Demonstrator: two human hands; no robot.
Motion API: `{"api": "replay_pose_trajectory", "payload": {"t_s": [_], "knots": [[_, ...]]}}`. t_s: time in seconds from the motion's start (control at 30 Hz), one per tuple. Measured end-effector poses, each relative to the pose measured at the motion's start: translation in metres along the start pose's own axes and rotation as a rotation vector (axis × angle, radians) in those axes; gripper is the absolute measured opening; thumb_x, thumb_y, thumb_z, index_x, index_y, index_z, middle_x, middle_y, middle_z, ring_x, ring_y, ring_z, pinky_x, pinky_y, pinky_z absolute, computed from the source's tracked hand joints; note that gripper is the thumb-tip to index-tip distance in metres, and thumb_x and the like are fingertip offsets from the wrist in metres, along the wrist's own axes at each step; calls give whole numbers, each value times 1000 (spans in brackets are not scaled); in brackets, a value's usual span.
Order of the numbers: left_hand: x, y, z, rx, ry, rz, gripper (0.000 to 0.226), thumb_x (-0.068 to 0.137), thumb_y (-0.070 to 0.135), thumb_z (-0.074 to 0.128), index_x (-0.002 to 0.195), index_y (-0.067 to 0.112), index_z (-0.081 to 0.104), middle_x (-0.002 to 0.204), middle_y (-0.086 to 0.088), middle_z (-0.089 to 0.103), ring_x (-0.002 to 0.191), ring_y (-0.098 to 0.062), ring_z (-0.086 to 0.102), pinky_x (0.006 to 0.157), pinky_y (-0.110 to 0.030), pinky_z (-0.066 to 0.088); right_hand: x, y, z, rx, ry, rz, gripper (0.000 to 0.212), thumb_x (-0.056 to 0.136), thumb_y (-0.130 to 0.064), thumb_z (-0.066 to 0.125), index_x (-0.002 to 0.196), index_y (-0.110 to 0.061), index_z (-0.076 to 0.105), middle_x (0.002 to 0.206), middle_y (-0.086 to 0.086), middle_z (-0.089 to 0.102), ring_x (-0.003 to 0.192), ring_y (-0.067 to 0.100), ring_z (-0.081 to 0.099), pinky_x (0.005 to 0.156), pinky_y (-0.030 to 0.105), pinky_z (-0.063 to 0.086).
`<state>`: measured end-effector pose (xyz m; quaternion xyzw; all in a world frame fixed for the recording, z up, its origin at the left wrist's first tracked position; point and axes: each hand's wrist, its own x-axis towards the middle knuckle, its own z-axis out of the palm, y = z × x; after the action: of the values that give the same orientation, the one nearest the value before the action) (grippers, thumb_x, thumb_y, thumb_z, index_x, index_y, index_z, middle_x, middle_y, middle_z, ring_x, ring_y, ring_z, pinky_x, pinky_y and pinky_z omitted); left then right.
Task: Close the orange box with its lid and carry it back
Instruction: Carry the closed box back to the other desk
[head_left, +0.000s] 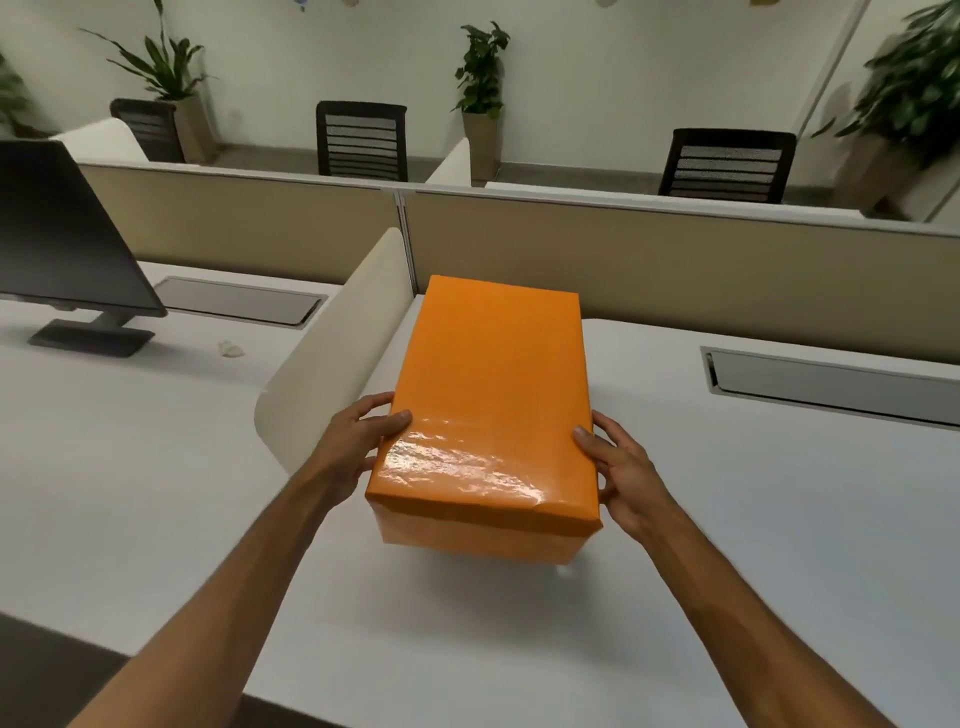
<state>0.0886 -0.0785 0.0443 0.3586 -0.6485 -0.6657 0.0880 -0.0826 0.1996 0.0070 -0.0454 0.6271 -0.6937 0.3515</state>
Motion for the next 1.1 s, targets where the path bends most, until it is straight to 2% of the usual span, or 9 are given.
{"api": "replay_pose_trajectory", "payload": {"t_s": [0.1, 0.23, 0.3, 0.43, 0.6, 0.73, 0.83, 0.97, 1.1], "knots": [[30, 6, -10, 6, 15, -17, 51, 88, 29, 69, 137, 25, 52, 120, -8, 67, 101, -30, 68, 74, -43, 57, 26, -3, 13, -4, -16, 0, 69, 80, -41, 74, 141, -34, 45, 129, -6, 63, 119, 28, 60, 95, 59, 50], [73, 10, -21, 4, 44, -63, 50, 89, 29, 67, 137, 26, 52, 125, -9, 65, 108, -32, 65, 92, -53, 53, 65, -6, 26, -4, -20, 4, 76, 80, -41, 75, 147, -31, 41, 137, -1, 60, 121, 31, 59, 97, 63, 48], [90, 12, -26, 17, 50, -76, 48, 92, 28, 64, 138, 26, 51, 125, -8, 64, 109, -32, 63, 96, -54, 51, 84, -9, 33, -22, -17, 5, 81, 77, -43, 76, 148, -30, 40, 138, 0, 59, 122, 31, 58, 96, 62, 49], [119, 16, -33, 20, 60, -99, 44, 95, 23, 59, 138, 25, 50, 123, -8, 64, 106, -28, 63, 92, -48, 52, 112, -11, 48, -38, -9, -10, 76, 81, -40, 75, 147, -30, 40, 138, 0, 58, 120, 29, 59, 95, 60, 51], [154, 19, -45, 56, 41, -114, 46, 96, 22, 57, 141, 23, 49, 127, -8, 63, 109, -28, 61, 100, -51, 47, 139, -15, 67, -56, 9, -16, 67, 84, -39, 74, 142, -33, 42, 135, -3, 58, 109, 19, 62, 88, 54, 54], [181, 22, -57, 63, 8, -132, 45, 96, 23, 58, 140, 24, 49, 130, -9, 61, 113, -30, 59, 102, -53, 46, 158, -16, 79, -71, 34, -1, 68, 84, -40, 73, 143, -34, 40, 133, -3, 57, 113, 24, 60, 89, 55, 54], [197, 27, -63, 70, -4, -131, 45, 97, 24, 56, 141, 23, 47, 132, -10, 59, 113, -31, 58, 94, -49, 48, 170, -15, 87, -65, 40, 7, 69, 85, -41, 72, 145, -33, 39, 130, -5, 59, 111, 21, 61, 88, 53, 54], [213, 33, -65, 55, 17, -131, 44, 99, 24, 53, 143, 20, 46, 130, -9, 60, 108, -30, 59, 88, -47, 49, 183, -20, 99, -124, 62, -1, 66, 88, -43, 68, 146, -32, 39, 133, -3, 57, 104, 17, 62, 78, 43, 54], [225, 35, -69, 92, 4, -106, 47, 100, 27, 50, 146, 19, 42, 135, -12, 58, 112, -33, 60, 96, -52, 49, 191, -25, 109, -222, 127, -28, 65, 91, -44, 64, 149, -27, 38, 137, 2, 55, 109, 22, 57, 85, 44, 50]]}}
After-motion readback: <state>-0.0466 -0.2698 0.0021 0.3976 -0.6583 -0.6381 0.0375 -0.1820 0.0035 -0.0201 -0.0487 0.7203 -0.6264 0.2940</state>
